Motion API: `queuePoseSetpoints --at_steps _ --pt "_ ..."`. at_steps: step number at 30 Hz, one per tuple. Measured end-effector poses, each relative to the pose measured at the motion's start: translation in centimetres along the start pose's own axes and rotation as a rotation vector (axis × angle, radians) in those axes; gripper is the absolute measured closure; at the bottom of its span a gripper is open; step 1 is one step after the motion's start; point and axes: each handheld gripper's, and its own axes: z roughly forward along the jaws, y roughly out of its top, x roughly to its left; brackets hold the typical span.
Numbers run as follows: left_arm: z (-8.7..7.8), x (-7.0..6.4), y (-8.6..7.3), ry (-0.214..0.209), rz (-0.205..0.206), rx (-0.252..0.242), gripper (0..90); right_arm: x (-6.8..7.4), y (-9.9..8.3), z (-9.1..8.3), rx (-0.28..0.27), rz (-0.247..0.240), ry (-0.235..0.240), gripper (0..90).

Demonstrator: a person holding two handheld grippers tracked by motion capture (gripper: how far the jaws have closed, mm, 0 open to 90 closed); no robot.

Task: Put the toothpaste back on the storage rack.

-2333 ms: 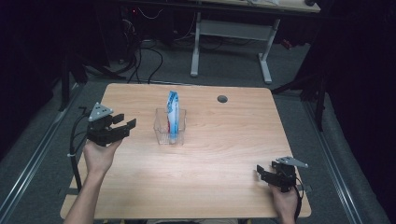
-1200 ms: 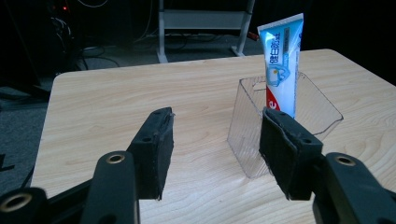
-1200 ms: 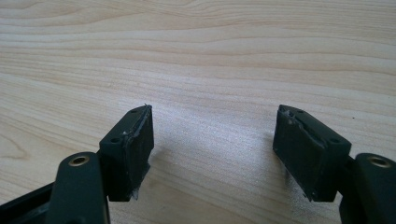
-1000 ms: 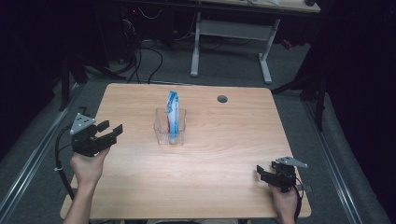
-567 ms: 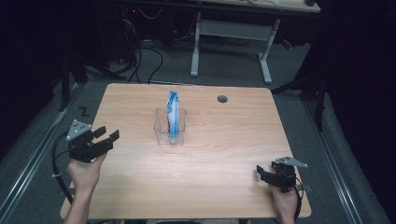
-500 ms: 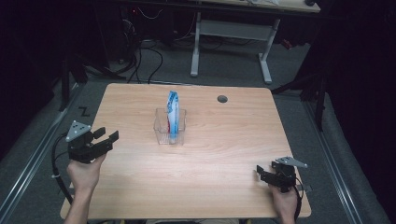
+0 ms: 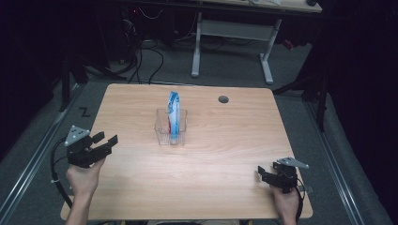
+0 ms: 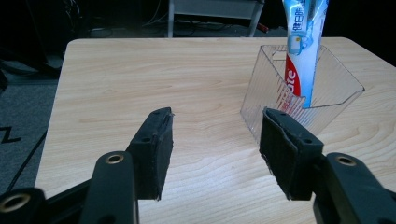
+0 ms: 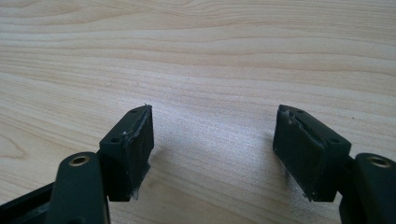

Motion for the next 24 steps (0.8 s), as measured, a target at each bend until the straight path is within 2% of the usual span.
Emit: queuePoseSetpoints --at_steps 24 --pt "0.6 0.1 -2.0 0.0 -0.022 0.04 44.1 0.0 0.0 0.0 0.001 0.0 -0.003 29.1"
